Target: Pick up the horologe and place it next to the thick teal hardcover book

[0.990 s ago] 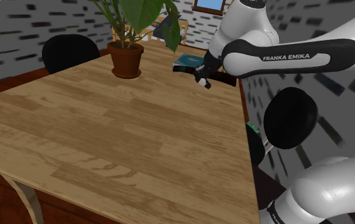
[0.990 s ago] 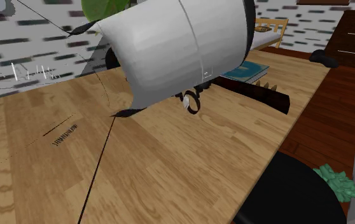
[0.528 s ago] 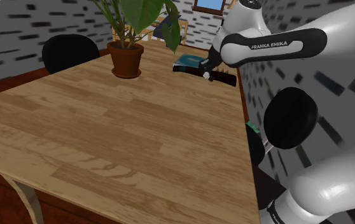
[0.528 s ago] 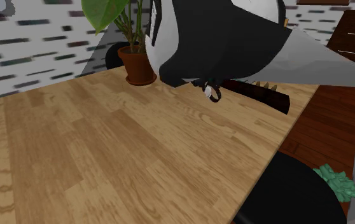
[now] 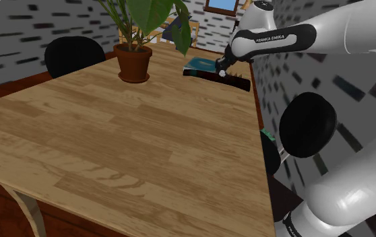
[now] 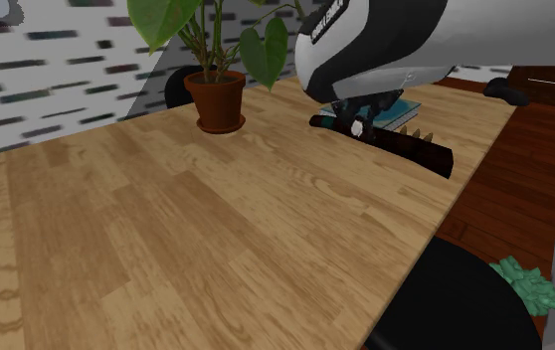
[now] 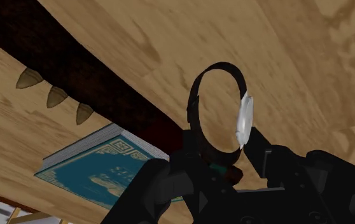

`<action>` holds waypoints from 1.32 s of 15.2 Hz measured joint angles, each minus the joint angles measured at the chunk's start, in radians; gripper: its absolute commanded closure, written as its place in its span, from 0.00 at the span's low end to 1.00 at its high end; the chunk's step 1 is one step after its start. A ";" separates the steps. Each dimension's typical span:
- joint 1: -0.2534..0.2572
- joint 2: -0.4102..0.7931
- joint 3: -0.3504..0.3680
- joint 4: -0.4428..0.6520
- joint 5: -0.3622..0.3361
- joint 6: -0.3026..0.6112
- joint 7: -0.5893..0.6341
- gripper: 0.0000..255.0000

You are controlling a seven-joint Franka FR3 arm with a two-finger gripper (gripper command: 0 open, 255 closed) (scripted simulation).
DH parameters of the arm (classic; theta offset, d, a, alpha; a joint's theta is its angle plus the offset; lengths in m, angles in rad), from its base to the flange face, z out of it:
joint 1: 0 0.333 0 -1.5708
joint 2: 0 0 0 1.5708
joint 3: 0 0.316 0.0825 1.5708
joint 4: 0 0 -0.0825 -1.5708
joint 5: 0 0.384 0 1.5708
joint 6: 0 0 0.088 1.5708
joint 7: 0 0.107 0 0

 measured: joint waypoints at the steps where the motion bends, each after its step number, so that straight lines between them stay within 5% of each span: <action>1: -0.006 0.025 -0.008 0.036 0.009 -0.010 -0.022 1.00; 11: -0.083 0.344 -0.055 0.435 0.100 -0.074 -0.210 1.00; 20: -0.154 0.781 -0.060 1.117 0.156 -0.316 -0.331 1.00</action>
